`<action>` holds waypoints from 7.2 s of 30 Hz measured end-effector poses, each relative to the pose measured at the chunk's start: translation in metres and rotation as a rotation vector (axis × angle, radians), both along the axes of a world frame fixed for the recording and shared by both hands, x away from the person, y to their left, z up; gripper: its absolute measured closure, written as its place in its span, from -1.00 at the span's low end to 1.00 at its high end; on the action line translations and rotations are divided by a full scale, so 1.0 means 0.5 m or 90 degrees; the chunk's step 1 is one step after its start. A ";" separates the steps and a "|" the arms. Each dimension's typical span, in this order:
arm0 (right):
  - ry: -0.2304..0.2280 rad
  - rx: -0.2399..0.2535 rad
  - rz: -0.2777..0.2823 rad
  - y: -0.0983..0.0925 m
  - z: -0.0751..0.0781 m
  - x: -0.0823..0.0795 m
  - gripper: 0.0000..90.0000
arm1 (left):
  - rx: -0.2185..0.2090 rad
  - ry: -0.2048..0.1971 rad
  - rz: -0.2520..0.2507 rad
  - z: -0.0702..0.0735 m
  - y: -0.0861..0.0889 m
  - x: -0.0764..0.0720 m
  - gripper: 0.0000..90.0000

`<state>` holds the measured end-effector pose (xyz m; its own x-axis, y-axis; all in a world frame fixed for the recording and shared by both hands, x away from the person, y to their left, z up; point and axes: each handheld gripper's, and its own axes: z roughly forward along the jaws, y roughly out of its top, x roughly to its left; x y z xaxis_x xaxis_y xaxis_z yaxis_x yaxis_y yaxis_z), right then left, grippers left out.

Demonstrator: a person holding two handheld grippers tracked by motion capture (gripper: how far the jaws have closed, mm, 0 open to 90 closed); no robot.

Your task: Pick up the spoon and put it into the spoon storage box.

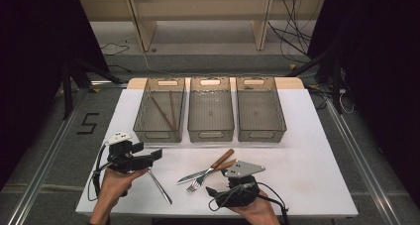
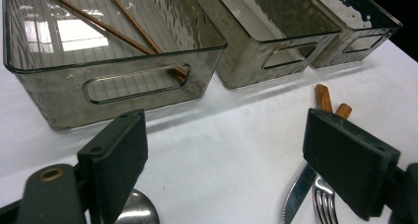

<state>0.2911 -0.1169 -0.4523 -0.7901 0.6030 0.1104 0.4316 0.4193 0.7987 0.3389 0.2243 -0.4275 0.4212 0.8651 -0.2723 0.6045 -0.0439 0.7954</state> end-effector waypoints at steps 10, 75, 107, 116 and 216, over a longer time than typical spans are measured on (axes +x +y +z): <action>0.004 -0.004 0.009 0.025 0.000 0.011 -0.40 | 0.012 -0.002 0.000 0.001 0.001 0.000 -0.63; 0.030 -0.134 0.115 0.292 -0.046 0.020 0.08 | 0.038 0.055 0.071 -0.007 0.035 -0.010 -0.55; 0.056 -0.184 0.076 0.330 -0.075 0.033 0.79 | 0.042 0.060 0.069 -0.013 0.031 -0.009 -0.57; 0.094 -0.161 0.068 0.322 -0.075 0.042 0.97 | 0.039 0.061 0.068 -0.013 0.031 -0.008 -0.57; -0.003 -0.032 0.008 0.246 -0.008 0.053 0.98 | -0.297 0.166 -0.022 -0.057 -0.010 -0.003 0.86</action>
<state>0.3175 0.0061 -0.4564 -0.7985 0.5971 0.0768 0.4223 0.4647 0.7783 0.3376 0.2194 -0.4562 0.3143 0.6144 -0.7237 0.7893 0.2545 0.5588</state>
